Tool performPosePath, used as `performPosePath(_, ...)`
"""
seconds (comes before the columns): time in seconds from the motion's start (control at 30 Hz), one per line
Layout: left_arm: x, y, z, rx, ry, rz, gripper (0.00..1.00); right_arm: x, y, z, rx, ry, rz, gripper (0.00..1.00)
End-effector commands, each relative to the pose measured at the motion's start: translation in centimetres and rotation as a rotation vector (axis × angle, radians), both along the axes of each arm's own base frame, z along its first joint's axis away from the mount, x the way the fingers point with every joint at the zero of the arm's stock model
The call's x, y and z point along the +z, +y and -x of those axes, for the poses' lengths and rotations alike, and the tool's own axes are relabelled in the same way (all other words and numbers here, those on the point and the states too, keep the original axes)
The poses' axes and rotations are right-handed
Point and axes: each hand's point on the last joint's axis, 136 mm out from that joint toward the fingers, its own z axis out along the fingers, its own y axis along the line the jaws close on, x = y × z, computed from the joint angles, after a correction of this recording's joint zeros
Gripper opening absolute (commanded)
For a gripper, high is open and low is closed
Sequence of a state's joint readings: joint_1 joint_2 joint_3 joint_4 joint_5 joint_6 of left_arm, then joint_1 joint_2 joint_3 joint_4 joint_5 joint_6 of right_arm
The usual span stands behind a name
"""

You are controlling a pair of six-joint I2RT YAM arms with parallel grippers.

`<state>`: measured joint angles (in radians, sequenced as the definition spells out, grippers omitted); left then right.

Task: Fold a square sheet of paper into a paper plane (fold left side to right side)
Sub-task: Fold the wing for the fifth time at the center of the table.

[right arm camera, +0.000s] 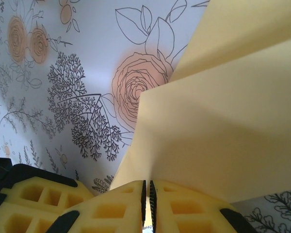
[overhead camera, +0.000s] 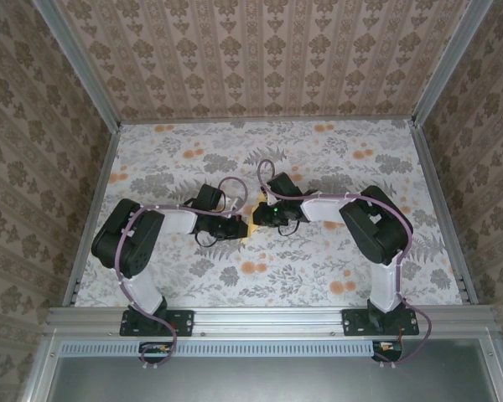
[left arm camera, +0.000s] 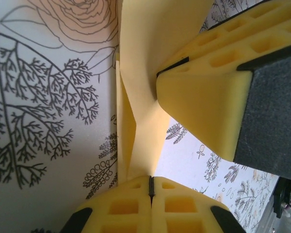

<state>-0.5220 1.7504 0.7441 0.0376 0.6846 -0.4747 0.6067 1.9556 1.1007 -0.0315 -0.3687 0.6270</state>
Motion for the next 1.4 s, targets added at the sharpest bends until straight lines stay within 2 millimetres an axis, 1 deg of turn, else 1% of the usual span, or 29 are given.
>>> performPosePath(0.0,-4.1,2.8,2.0,0.018,0.087,-0.161,0.01,-2.2,-2.2,-0.2,-0.027,0.014,0.122,0.15)
performPosePath(0.17,-4.3,3.1,2.1,0.021,0.092,-0.164,0.01,-2.4,-3.3,-0.8,-0.049,0.007,0.154,0.15)
performPosePath(0.6,-4.6,3.4,2.3,0.023,0.102,-0.169,0.01,-2.3,-4.8,-2.5,-0.087,-0.010,0.173,0.15)
performPosePath(1.17,-4.7,3.5,2.4,0.023,0.107,-0.169,0.01,-3.0,-7.3,-4.4,-0.129,-0.001,0.204,0.15)
performPosePath(1.37,-4.8,3.6,2.5,0.022,0.107,-0.171,0.01,-2.8,-8.3,-5.2,-0.152,-0.005,0.203,0.15)
